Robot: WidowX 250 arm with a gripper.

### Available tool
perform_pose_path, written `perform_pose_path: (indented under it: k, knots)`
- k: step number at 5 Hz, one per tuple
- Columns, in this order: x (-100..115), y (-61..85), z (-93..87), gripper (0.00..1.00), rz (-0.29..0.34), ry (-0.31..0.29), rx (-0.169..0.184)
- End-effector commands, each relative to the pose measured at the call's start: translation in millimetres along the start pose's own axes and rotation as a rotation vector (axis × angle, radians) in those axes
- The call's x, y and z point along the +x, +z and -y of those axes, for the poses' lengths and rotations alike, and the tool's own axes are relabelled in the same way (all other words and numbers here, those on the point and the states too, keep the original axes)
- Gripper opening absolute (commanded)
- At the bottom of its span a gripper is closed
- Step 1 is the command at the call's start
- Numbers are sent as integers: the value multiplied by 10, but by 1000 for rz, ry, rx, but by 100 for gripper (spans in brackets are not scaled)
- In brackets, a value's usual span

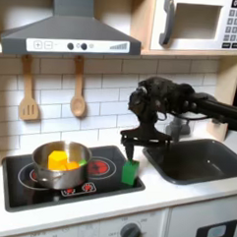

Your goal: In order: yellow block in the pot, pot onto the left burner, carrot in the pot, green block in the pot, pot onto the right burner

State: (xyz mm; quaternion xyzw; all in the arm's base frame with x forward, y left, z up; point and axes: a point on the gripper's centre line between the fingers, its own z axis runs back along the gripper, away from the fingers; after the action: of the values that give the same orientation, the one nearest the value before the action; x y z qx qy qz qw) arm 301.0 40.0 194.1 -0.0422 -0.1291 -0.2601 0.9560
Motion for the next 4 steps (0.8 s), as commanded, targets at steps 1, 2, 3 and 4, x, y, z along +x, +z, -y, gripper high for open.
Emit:
perform_pose_path:
  k: [1, 2, 3, 4]
  knots:
    - [-57, -63, -39, 100, 26, 15, 6]
    - [-49, -89, -71, 100, 29, 19, -5]
    - [-50, -84, -85, 100, 34, 18, -11]
    - [-62, -83, -105, 100, 37, 18, -10]
